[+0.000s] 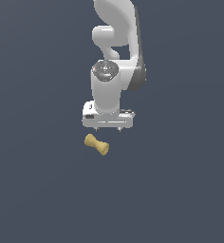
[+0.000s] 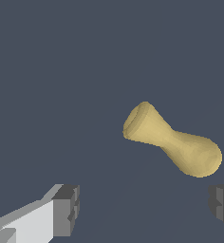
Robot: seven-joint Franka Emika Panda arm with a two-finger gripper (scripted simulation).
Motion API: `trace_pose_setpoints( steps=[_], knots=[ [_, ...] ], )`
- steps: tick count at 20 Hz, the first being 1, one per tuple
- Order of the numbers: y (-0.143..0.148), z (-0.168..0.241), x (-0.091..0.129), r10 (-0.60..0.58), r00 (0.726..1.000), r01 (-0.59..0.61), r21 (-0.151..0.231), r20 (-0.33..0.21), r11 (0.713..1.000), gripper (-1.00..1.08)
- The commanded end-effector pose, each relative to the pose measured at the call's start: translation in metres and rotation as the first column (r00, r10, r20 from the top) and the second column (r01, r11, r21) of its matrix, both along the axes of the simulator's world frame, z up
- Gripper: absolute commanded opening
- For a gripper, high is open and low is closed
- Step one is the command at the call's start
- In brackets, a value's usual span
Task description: Pick up the object and move it to a goal position.
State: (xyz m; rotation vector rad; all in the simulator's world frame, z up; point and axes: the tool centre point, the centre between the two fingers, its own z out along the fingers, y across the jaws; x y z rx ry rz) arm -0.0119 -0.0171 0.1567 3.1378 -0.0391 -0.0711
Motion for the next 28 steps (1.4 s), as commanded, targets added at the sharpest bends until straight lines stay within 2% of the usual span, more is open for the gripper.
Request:
trace_pose_setpoints(
  steps=[1,12,20,28],
  knots=[
    [0.000,0.000,0.000,0.000,1.000,0.000,0.000,0.000,1.000,1.00],
    [0.018,0.018,0.008,0.047,0.998,-0.048,0.020,0.031,0.999,1.00],
    [0.015,0.015,0.008,0.068,0.997,-0.069,0.019,0.030,0.997,1.00],
    [0.007,0.009,0.009,0.168,0.985,-0.168,0.016,0.032,0.986,1.00]
  ],
)
